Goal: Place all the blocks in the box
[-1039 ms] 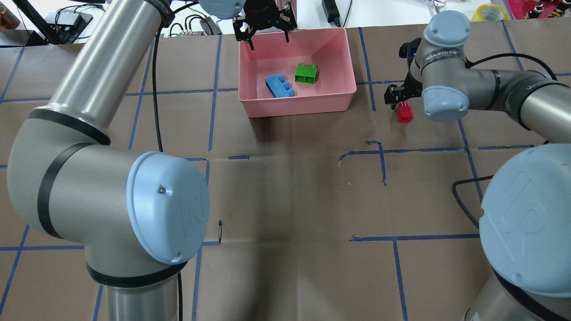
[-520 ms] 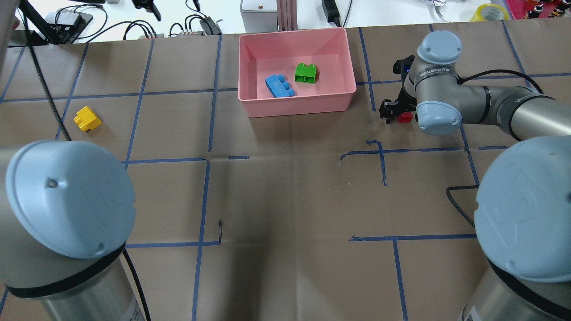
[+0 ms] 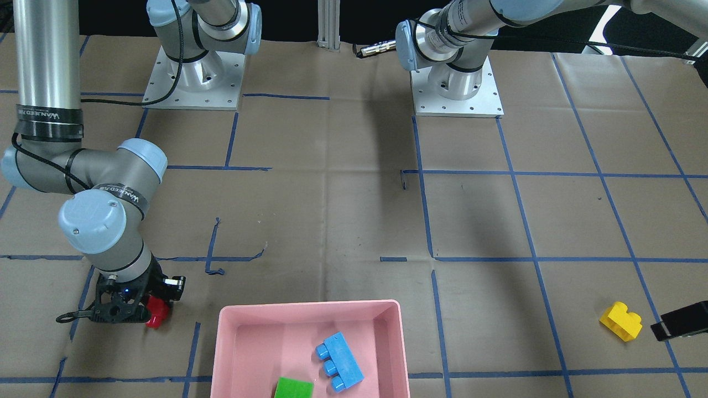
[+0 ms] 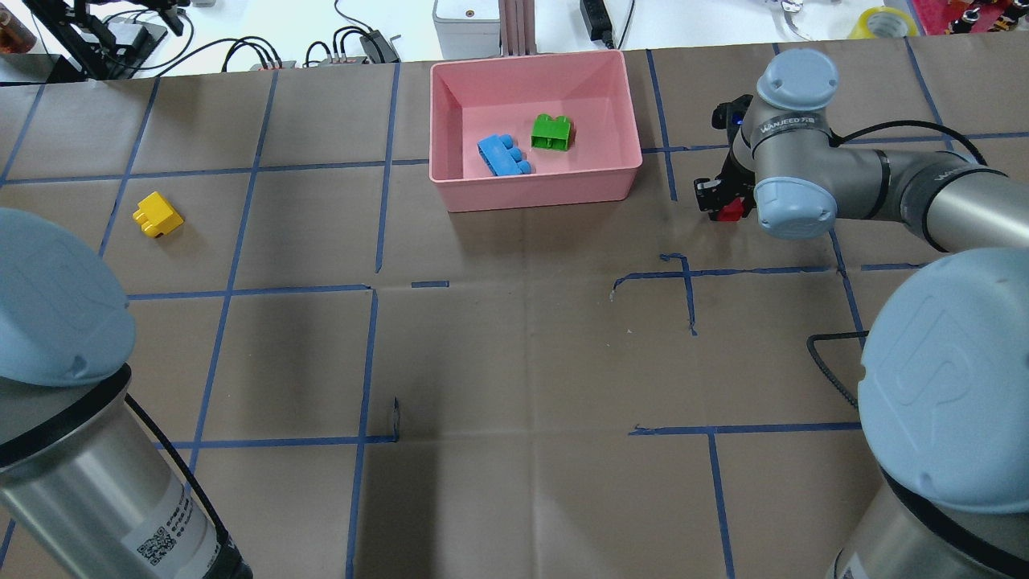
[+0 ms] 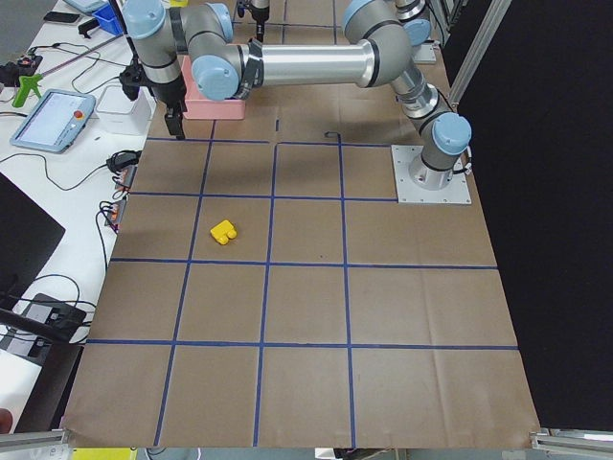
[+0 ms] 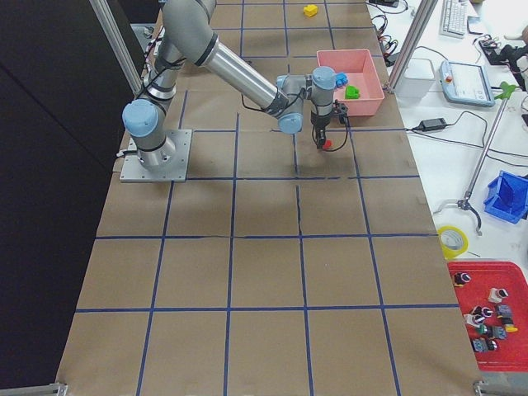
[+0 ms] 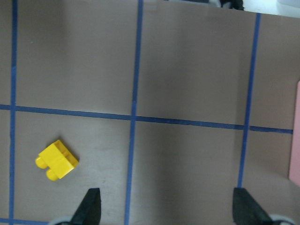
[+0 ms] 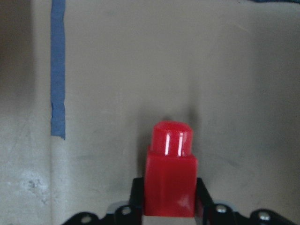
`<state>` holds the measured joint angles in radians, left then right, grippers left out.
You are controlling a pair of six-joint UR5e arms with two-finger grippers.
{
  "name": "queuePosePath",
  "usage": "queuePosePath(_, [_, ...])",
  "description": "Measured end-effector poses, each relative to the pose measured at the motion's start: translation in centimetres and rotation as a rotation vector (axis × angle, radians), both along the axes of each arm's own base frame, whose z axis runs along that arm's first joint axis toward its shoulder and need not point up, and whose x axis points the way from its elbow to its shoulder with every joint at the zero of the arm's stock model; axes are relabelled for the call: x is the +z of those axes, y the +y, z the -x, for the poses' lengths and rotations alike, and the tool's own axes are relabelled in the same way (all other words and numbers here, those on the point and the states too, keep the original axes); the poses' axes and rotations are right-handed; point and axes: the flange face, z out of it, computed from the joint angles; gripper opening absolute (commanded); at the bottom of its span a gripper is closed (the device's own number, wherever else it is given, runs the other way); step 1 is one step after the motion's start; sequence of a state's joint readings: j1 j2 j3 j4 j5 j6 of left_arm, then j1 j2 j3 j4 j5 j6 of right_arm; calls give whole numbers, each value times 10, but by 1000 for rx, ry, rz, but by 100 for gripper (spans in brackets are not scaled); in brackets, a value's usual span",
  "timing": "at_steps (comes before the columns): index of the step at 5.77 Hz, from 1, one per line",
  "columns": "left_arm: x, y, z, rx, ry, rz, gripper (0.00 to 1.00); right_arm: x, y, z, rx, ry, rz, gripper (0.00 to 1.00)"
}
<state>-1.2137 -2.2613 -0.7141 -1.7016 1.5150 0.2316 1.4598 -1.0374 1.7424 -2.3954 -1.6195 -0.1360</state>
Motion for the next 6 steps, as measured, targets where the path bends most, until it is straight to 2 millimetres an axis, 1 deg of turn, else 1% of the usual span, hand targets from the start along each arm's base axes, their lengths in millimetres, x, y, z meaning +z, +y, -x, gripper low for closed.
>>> queuePosePath(1, [-14, 2, -41, 77, -19, -8, 100, 5, -1, 1, 11, 8, 8, 4])
queuePosePath(2, [-32, 10, -81, 233, -16, -30, 100, 24, -3, 2, 30, 17, 34, 4])
queuePosePath(3, [-53, 24, -111, 441, -5, -51, 99, 59, -8, -1, 40, 19, 53, 4])
queuePosePath(4, [-67, 39, -116, 595, -1, -59, 99, 107, -15, -12, 49, 8, 40, 4])
queuePosePath(5, [-81, 55, -110, 686, 1, -60, 99, 147, -22, -41, 57, -39, 28, 4])
queuePosePath(6, [-101, 66, -106, 737, -2, -37, 99, 166, -28, -87, 47, -142, 26, 4])
